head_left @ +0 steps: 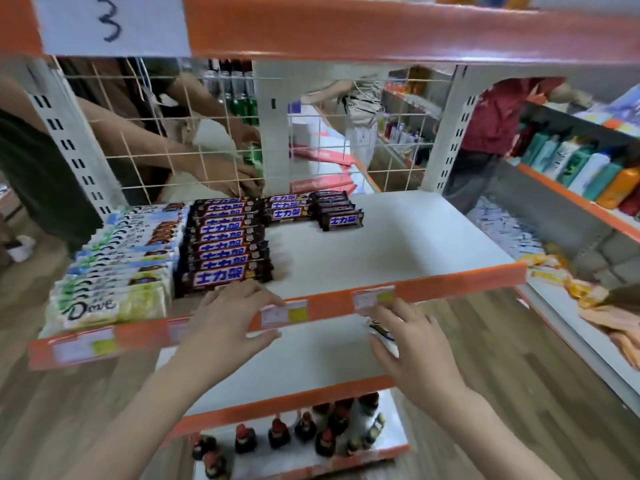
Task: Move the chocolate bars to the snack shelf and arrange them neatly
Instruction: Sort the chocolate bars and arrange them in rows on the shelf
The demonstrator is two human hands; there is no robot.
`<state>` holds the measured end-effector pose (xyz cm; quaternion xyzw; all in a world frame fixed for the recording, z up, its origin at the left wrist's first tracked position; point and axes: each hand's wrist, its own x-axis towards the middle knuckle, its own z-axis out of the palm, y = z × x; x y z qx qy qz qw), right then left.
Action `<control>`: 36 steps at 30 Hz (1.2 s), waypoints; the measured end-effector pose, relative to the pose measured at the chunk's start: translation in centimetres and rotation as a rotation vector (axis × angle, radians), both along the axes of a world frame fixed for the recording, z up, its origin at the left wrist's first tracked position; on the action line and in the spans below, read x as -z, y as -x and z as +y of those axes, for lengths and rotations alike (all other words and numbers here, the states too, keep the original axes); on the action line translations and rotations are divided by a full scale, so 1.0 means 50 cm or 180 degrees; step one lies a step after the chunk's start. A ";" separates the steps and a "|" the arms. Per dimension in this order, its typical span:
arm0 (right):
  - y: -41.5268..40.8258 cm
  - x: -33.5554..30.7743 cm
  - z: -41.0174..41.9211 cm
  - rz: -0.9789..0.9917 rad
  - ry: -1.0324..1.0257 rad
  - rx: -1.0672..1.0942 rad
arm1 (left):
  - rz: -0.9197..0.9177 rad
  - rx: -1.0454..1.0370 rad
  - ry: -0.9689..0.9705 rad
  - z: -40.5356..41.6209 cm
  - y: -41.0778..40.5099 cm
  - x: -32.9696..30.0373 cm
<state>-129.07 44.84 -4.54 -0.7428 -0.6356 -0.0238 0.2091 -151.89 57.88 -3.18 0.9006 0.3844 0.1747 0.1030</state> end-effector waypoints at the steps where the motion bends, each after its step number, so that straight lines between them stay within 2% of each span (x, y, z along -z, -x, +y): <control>1: -0.024 0.000 -0.009 0.0008 0.0040 0.0009 | 0.0039 0.0088 0.0037 -0.013 -0.027 0.006; 10: -0.175 0.022 -0.086 0.0278 -0.0025 -0.0031 | -0.0193 0.0160 0.0173 -0.104 -0.190 0.049; 15: -0.211 0.061 -0.102 0.0246 0.0030 0.0001 | -0.0003 0.0206 0.0209 -0.124 -0.230 0.074; 22: -0.209 0.139 -0.093 0.0488 0.0299 -0.0111 | 0.0326 0.0225 0.0381 -0.124 -0.246 0.142; 29: -0.176 0.248 -0.087 0.0794 0.0412 -0.0219 | 0.0681 0.0296 0.0838 -0.152 -0.243 0.260; 36: -0.166 0.371 -0.071 0.0967 0.0653 -0.0203 | 0.0599 0.0120 0.1343 -0.141 -0.255 0.389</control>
